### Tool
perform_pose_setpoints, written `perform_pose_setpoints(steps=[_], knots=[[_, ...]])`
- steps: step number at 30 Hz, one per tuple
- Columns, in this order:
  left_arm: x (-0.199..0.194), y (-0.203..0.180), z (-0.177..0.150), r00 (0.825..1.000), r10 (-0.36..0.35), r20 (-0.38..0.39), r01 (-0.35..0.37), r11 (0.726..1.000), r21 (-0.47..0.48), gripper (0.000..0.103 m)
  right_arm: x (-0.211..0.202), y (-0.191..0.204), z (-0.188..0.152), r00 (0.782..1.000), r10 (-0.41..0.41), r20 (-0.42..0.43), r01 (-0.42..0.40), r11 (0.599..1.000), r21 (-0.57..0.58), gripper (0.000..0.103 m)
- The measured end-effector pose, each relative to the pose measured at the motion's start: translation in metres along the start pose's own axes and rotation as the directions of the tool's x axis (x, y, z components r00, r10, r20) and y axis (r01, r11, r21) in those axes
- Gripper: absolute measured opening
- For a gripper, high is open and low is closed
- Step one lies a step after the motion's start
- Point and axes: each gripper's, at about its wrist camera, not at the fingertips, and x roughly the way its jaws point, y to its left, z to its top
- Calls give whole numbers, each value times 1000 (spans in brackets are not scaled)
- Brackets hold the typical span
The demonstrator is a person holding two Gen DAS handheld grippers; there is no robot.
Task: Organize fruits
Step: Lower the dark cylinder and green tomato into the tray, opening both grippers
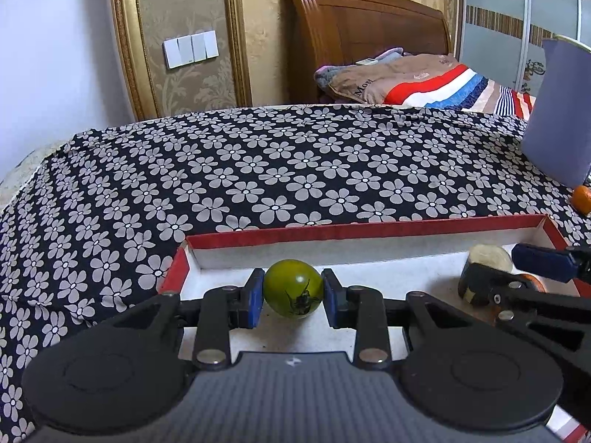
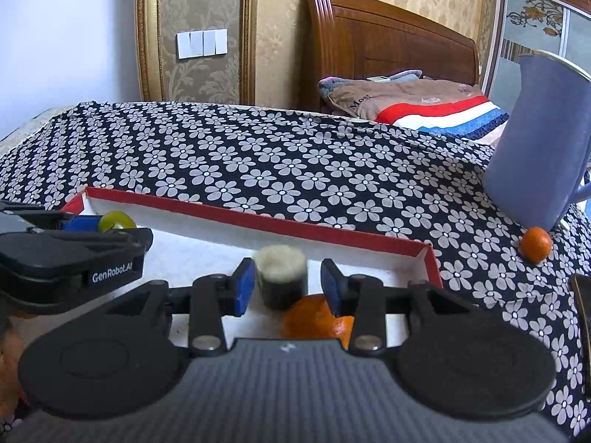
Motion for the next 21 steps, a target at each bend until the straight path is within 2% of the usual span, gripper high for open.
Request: perform_pose_setpoints(steps=[6,8,9,10,11,12,17,21], knots=[[-2,7,-1,999,-31,-31,30,999,-41,32,-19,-3,-2,999,10,32,-10,1000,10,37],[-5,14,-2,998,-51,-36,49,997,-68,33,-31,-5,-4,999,17,51,-18,1000,19,41],[-8,17,-1,998,-59,-29,57,995,-77,38,-39,-6,-5,997,20,68,-22,999,27,49],[-12,20,-1,998,-62,-18,61,995,-84,52,-47,-8,-7,996,23,86,-26,999,33,53],[-17,23,-2,998,-63,-1,62,994,-89,62,-57,-9,-10,994,25,105,-29,999,33,61],[-24,26,-2,998,-59,24,61,994,-92,76,-67,-10,-14,992,21,125,-26,999,34,63],[-66,32,-11,995,0,96,6,998,-62,78,-114,-20,-44,981,14,196,-22,999,39,73],[-110,34,-38,990,-3,143,8,999,-37,78,-148,-33,-80,973,21,229,-43,995,88,75]])
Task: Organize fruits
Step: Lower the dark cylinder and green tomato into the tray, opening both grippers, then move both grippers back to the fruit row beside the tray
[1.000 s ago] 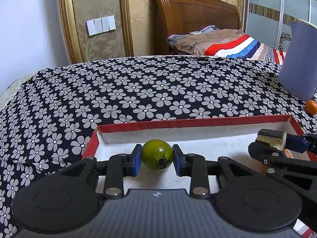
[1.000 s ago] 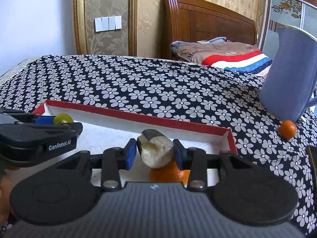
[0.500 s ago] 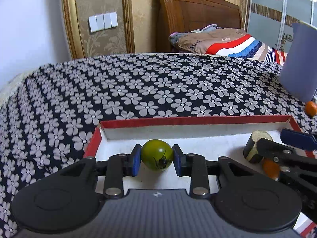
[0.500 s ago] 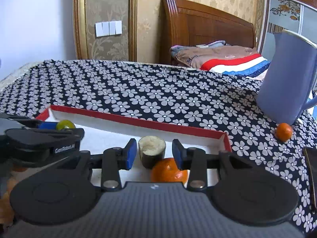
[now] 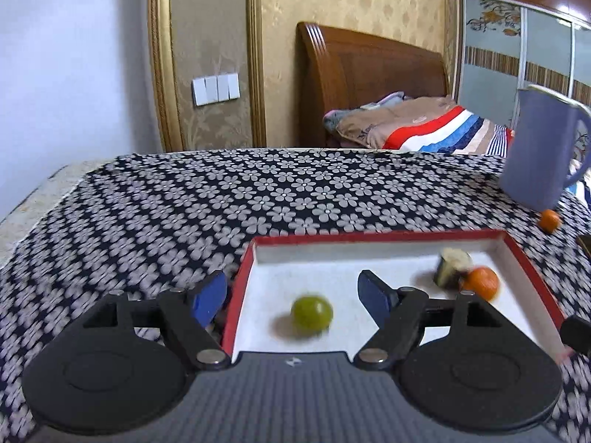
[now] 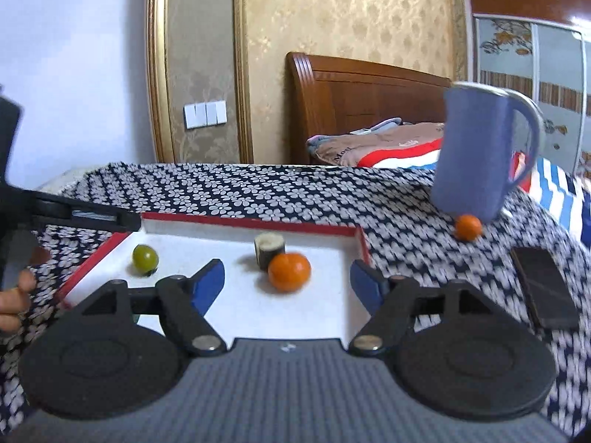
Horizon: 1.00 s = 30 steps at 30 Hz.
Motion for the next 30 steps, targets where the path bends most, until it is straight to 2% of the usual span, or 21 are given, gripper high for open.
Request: perform_pose_setpoints(steps=[1,3,5,12,15,19,22,26,30], knots=[[-11,1,-7,1000,-5,13,5,1000,1,78,-7,-4,-7,1000,9,-5,-9,1000,15,75],[-32,3,-25,999,-17,30,17,1000,-7,78,-21,-8,-21,1000,19,-10,-18,999,42,85],[-44,2,-41,999,-13,38,13,1000,-6,78,-31,-12,-34,1000,20,-8,-19,998,61,90],[-58,7,-80,997,63,53,-62,998,-22,78,-35,-7,-58,998,-16,-58,16,1000,-3,94],[-53,9,-86,998,52,18,-52,998,-30,78,-26,-1,-60,997,-29,-77,26,999,-38,95],[-54,4,-87,998,48,30,-48,999,2,78,-16,4,-61,995,-19,-100,15,999,-43,96],[-51,-8,-83,999,30,32,-31,999,34,78,-7,7,-62,992,-44,-122,37,997,-61,96],[-45,-23,-80,997,69,30,-71,994,80,78,2,12,-65,989,-58,-139,46,995,-85,97],[-38,-36,-81,997,73,4,-73,990,123,78,4,13,-66,988,-74,-138,59,992,-110,101]])
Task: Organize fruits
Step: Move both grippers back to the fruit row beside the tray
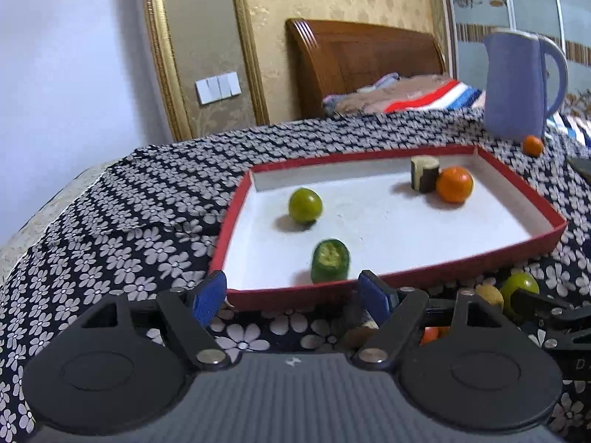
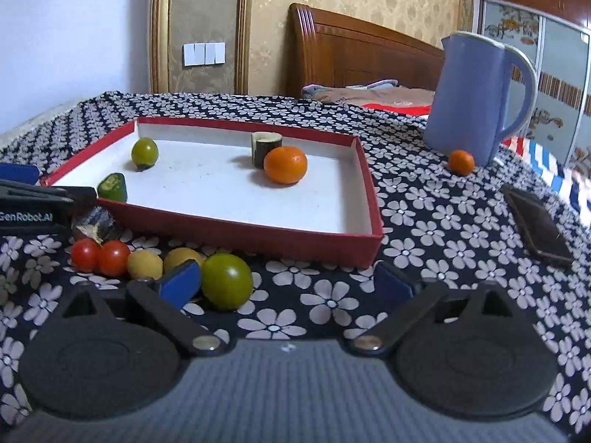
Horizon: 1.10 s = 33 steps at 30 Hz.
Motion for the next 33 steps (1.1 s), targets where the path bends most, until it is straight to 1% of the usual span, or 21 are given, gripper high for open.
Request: perform_pose_setpoints(steps=[2,3,4,6,7,8,9,11,13,15,16,18,21,23,24,25,29,31,33], knots=[[3,-4,0,1000,1,1,-1,1000,8,79,-3,-2,-1,1000,-6,6,6,1000,-4,102],[4,-4,0,1000,10,1,-10,1000,10,84,-6,-5,-3,1000,-20,12,20,1000,-5,103],[4,-4,0,1000,25,2,-25,1000,13,86,-9,-9,-3,999,-40,21,40,999,-3,103],[2,0,-1,998,58,12,-58,998,18,86,-16,-17,-5,993,-113,35,113,994,-2,103],[2,5,-3,996,84,17,-85,996,17,86,-22,-21,-6,985,-167,53,168,986,-2,103],[2,12,-7,994,106,13,-106,994,12,86,-28,-24,-7,978,-195,77,196,981,1,103],[3,19,-9,994,114,1,-114,994,-3,86,-34,-28,-7,978,-188,88,188,982,13,103],[6,39,-14,994,108,-33,-110,992,-65,86,-42,-37,-7,990,-103,98,98,993,59,103],[5,57,-17,996,75,-54,-82,988,-130,86,-43,-40,-7,995,-19,94,11,996,83,103],[2,69,-20,998,41,-53,-50,982,-181,86,-41,-37,-10,996,11,89,-18,997,72,103],[0,70,-20,999,25,-47,-33,981,-190,86,-39,-34,-11,996,3,89,-9,998,66,103],[-8,66,-16,1000,-15,-19,11,985,-170,86,-34,-31,-13,997,-5,80,0,999,53,103],[-17,46,-9,997,-73,19,75,993,-91,86,-31,-31,-14,997,0,79,-3,999,46,103],[-17,31,-2,995,-93,27,94,995,-45,86,-32,-34,-14,996,7,86,-12,998,62,103],[-15,23,0,995,-99,19,99,995,-20,86,-32,-35,-15,996,14,90,-20,997,68,103],[-9,15,3,995,-100,-2,100,995,3,86,-33,-35,-15,996,15,92,-22,997,74,103],[16,-2,7,994,-78,-82,81,996,41,86,-33,-35,-15,995,14,96,-21,997,77,103],[18,-7,6,995,-43,-85,49,996,70,86,-33,-35,-15,995,23,94,-31,996,85,103],[18,-9,4,996,-24,-84,32,996,86,87,-31,-35,-16,996,28,90,-36,996,87,103]])
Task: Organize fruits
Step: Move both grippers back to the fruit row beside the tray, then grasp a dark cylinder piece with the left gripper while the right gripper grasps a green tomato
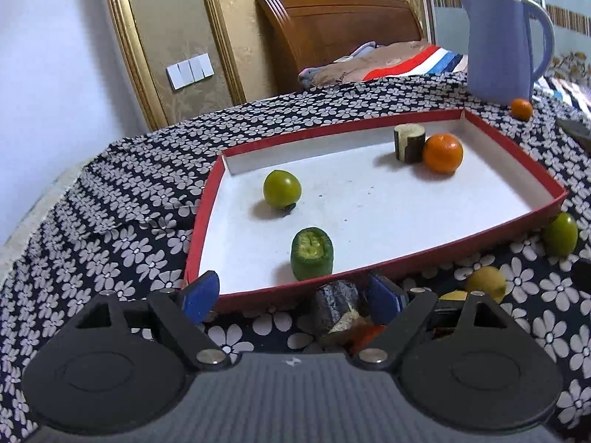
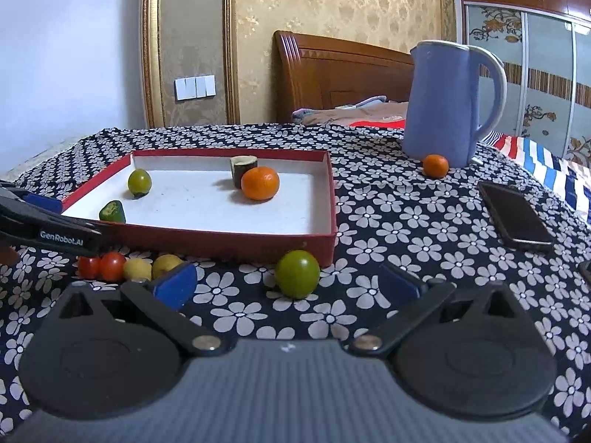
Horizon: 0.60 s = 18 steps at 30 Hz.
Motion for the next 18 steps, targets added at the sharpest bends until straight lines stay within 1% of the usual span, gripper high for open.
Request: perform_pose_setpoints(steps=[2,4,9,10,12,14,16,18], knots=[[-4,5,-5,1000,10,10,-10,1000,-12,88,1,1,-1,1000,1,-7,-1,1000,-9,103],[-10,18,-10,1000,18,24,-17,999,-48,88,0,2,-1,1000,0,-5,0,1000,-13,103],[-27,60,-24,997,83,10,-80,986,-145,87,-6,0,2,1000,-6,21,6,1000,-10,103],[-30,66,-26,996,84,10,-81,983,-162,87,-6,0,2,1000,-4,21,5,1000,-12,103],[-32,78,-29,999,43,15,-39,978,-206,87,-4,0,4,1000,-18,14,18,1000,-25,103],[-34,82,-29,1000,-19,25,25,971,-237,87,1,0,6,1000,-17,-5,17,999,-43,103],[-37,76,-27,998,-51,49,60,974,-219,87,5,0,6,999,-34,-19,33,997,-64,103],[-39,63,-26,996,-65,68,76,983,-170,87,9,-1,7,999,-34,-33,31,997,-74,101]])
